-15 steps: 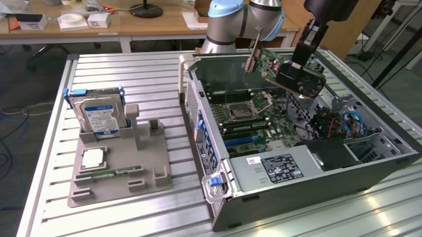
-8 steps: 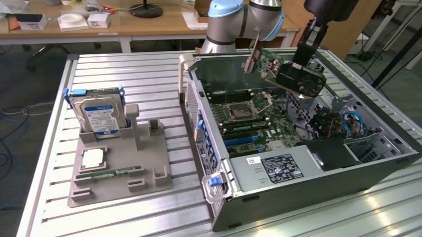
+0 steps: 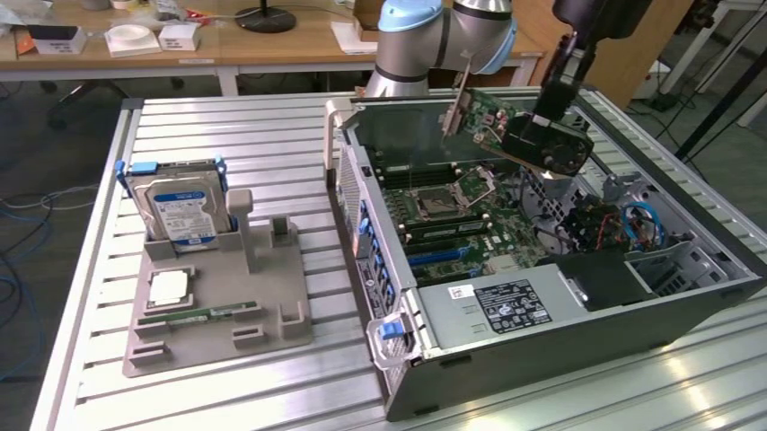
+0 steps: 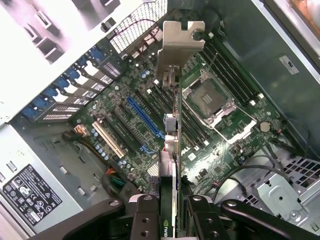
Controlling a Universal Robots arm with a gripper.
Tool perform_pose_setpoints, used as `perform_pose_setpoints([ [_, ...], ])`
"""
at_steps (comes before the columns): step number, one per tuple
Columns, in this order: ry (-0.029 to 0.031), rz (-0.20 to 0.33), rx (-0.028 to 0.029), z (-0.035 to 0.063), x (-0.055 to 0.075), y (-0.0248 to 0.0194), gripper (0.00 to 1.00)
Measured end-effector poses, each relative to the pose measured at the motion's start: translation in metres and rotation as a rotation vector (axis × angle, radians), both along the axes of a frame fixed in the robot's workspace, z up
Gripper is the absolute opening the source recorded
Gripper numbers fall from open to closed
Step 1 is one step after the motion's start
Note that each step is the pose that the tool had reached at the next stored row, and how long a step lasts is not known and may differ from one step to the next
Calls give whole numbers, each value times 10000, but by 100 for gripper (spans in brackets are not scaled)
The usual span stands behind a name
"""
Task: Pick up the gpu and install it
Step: 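Insert the gpu into the slot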
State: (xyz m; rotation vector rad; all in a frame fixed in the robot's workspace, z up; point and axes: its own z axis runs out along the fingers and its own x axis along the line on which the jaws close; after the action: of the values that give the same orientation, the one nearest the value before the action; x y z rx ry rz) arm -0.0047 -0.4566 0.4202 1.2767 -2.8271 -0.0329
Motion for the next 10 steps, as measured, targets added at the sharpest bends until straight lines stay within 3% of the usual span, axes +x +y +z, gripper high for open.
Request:
perform_pose_setpoints([
  [10,0,572,0,0,0,0,26],
])
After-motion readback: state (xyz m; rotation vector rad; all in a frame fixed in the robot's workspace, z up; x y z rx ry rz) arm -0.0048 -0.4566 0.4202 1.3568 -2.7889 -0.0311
